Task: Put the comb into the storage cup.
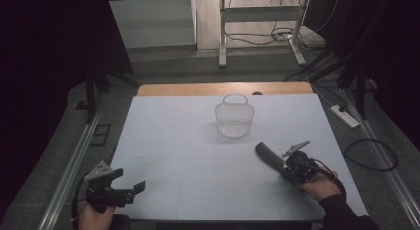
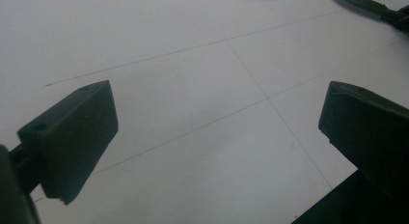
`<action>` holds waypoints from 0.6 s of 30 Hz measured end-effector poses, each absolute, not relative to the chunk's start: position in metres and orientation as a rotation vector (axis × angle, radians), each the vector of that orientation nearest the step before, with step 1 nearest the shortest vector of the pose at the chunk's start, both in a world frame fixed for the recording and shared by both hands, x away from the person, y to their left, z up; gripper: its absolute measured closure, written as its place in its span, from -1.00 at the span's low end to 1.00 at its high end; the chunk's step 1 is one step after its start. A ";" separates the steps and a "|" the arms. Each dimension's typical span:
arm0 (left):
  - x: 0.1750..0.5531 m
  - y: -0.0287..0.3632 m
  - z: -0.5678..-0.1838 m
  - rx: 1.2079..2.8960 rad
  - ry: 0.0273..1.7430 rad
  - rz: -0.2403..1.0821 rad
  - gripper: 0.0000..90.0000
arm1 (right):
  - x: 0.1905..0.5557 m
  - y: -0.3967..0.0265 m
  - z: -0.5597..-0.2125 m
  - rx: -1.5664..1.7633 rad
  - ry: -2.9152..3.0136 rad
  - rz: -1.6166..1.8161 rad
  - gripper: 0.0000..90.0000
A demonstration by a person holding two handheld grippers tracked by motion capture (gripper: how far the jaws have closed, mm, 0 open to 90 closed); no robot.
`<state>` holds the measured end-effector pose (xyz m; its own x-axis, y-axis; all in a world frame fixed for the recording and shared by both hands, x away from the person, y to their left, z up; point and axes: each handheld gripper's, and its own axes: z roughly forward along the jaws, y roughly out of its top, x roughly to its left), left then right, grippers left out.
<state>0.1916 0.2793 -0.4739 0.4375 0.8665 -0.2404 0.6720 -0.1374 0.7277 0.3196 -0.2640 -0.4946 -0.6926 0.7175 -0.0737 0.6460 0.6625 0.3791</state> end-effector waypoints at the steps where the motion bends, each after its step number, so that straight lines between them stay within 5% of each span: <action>1: 0.192 0.279 -0.474 1.876 1.301 0.298 -1.00 | 0.319 -0.264 -0.494 1.105 2.660 0.487 0.61; 18: 0.200 0.265 -0.469 1.875 1.195 0.243 -1.00 | 0.308 -0.271 -0.480 1.053 2.575 0.618 0.61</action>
